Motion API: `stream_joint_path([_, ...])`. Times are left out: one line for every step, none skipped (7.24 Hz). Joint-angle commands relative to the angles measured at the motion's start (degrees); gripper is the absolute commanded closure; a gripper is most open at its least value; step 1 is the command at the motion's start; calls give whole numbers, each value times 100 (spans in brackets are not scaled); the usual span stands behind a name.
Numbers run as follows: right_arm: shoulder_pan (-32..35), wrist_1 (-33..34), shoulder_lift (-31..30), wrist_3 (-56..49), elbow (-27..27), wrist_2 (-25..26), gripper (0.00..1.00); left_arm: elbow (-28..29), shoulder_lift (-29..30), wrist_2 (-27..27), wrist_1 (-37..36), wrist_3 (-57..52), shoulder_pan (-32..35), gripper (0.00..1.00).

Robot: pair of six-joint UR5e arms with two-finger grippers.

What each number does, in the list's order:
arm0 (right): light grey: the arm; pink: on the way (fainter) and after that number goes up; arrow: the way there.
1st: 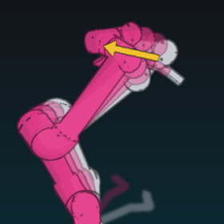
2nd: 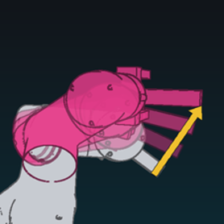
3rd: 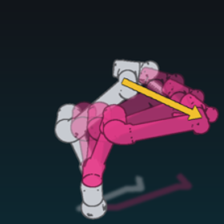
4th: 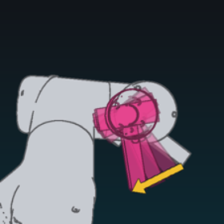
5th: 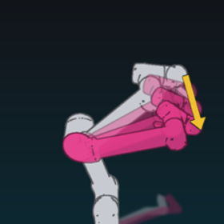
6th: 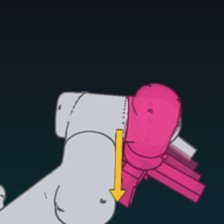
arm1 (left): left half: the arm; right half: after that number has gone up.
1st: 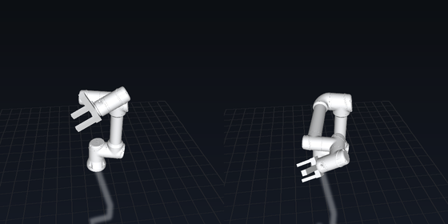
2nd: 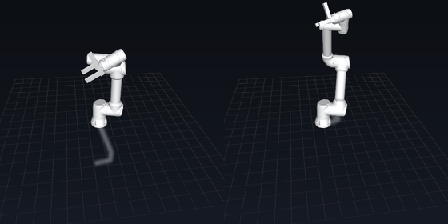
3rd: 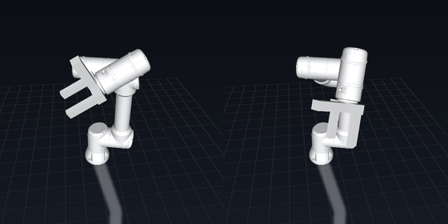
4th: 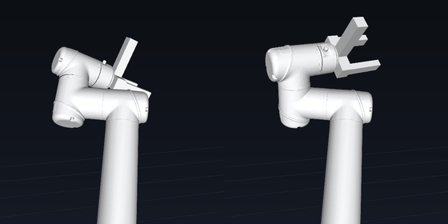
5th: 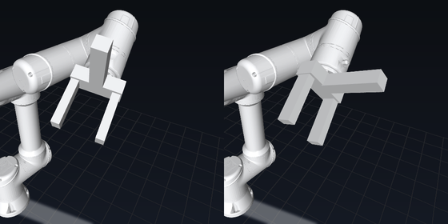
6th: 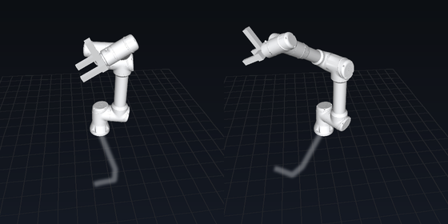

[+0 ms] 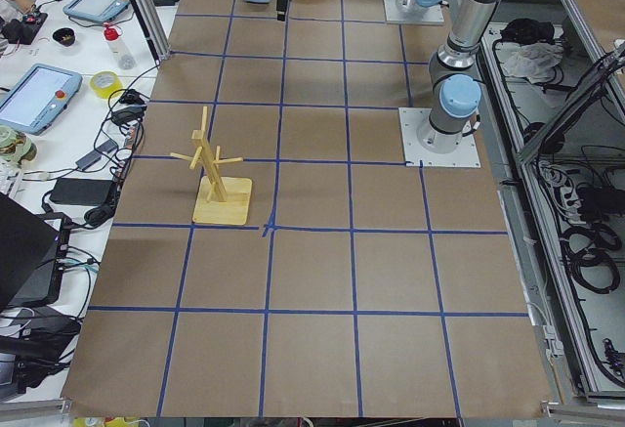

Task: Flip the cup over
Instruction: 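Lower the open right gripper over the upside-down light blue cup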

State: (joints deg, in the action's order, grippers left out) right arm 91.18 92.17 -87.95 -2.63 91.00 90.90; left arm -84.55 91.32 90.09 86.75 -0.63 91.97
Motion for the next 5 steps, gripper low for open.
stream_joint_path([-30, 3, 6, 26, -12, 41, 0, 0, 0, 0, 0, 2, 5, 0])
stream_joint_path([-65, 90, 6, 26, -12, 94, 0, 0, 0, 0, 0, -7, 5, 0])
stream_joint_path([-179, 369, 110, 17, 14, 173, 0, 0, 0, 0, 0, -7, -4, 0])
stream_joint_path([-310, 494, 233, -26, 15, 147, 0, 0, 0, 0, 0, -7, -4, 0])
stream_joint_path([-338, 486, 252, -53, 23, 165, 0, 0, 0, 0, 0, -7, -4, 0])
